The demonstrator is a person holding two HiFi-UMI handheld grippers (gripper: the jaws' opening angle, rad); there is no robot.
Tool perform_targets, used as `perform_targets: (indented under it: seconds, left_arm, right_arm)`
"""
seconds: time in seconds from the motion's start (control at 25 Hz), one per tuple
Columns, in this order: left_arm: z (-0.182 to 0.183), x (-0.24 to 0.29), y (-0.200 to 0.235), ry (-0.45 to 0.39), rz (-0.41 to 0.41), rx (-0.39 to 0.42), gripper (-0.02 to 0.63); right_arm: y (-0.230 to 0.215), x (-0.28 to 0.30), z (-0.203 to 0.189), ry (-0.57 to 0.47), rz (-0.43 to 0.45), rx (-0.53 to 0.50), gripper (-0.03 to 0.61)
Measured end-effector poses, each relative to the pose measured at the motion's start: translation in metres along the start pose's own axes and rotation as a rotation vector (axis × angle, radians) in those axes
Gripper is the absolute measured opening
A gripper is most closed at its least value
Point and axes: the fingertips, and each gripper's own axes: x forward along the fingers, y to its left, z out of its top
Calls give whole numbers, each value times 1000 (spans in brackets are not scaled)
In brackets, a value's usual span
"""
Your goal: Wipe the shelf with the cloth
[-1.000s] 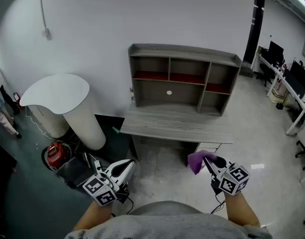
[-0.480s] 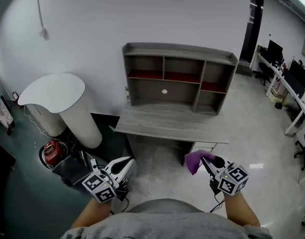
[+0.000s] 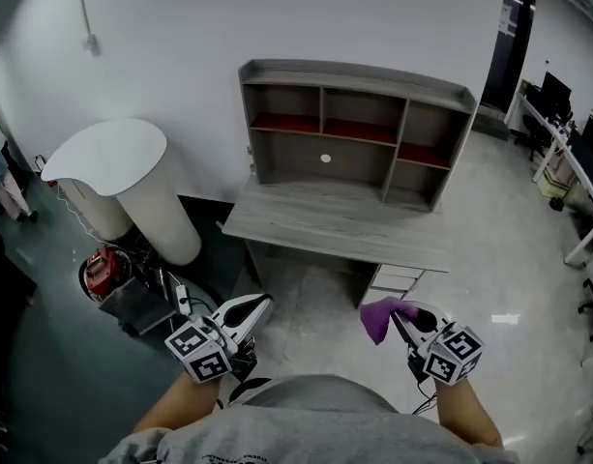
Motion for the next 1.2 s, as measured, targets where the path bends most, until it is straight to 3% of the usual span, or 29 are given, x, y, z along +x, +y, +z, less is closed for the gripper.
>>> perform_targets:
  seconds: [0.24, 0.52, 0.8, 1.0, 1.2]
  left_arm:
    - [-2, 5, 63, 9, 21, -24, 14]
    - [22, 38, 220, 8, -61, -73, 13]
    - [67, 88, 352, 105, -138, -23, 13]
    - [70, 133, 416, 118, -105, -46, 13]
    - [42, 176, 453, 163, 7, -63, 13]
  right_arm:
    - [-13, 64, -5, 34, 17, 14, 61]
    - [-40, 214, 16, 32, -27, 3, 61]
    - [-85, 359, 45, 64, -82, 32, 61]
    - [-131, 415, 39, 131, -79, 40, 61]
    - [-198, 468, 13, 215, -12, 11, 61]
